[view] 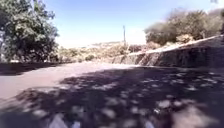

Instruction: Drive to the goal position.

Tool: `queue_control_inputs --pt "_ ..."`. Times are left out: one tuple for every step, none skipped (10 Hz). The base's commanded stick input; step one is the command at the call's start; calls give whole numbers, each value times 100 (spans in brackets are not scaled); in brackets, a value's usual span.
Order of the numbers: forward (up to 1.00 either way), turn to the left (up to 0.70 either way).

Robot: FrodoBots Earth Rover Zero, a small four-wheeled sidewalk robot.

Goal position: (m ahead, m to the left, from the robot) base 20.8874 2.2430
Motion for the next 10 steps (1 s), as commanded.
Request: queue_control_inputs --pt "70 0" --pt "70 0" --pt "70 0" --pt "70 0" --pt "70 0" --pt "70 0" --pt "70 0" --pt "70 0" --pt "70 0" --pt "70 0"
